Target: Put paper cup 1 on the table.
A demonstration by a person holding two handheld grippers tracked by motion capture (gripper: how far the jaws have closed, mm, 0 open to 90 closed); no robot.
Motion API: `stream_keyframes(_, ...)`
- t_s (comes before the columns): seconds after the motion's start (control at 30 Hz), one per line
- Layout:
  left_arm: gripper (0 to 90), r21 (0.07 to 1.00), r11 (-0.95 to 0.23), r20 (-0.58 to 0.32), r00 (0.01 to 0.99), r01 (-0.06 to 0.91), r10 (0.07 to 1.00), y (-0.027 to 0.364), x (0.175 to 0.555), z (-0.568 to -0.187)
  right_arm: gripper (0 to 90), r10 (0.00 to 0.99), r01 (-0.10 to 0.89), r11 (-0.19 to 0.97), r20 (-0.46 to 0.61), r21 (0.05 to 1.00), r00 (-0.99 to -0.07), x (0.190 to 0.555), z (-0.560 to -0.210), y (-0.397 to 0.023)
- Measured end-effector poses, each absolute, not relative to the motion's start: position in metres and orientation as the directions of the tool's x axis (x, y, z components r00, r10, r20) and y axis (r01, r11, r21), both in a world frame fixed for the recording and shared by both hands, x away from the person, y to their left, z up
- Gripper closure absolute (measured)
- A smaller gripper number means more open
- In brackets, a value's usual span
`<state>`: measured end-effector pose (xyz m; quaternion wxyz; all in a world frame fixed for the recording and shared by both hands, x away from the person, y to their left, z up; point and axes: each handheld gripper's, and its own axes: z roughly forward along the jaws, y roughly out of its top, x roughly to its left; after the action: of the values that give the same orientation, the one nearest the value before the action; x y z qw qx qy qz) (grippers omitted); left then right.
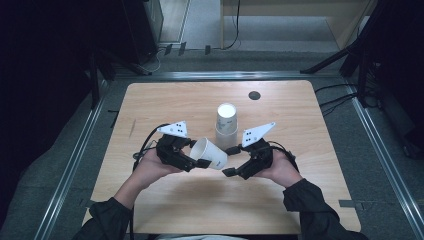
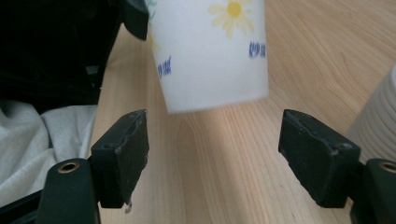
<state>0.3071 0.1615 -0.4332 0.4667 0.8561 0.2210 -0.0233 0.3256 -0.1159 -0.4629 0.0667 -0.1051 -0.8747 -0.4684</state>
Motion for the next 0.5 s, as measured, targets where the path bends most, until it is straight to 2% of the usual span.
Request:
stream_keyframes(0.17,26.9,0.778,-0.483,-0.228,0.897,0.401,0.378,0.167,0.313,-0.43,27.3,0.178,0.267,0.552,0.201,0.79,-0.963,0.325,-0.465,-0.122)
stream_keyframes(0.5,26.9,0.717,-0.547,-0.214,0.883,0.433,0.418,0.169,0.326,-0.43,28.0,0.232,0.289,0.518,0.192,0.805,-0.953,0.324,-0.463,-0.137)
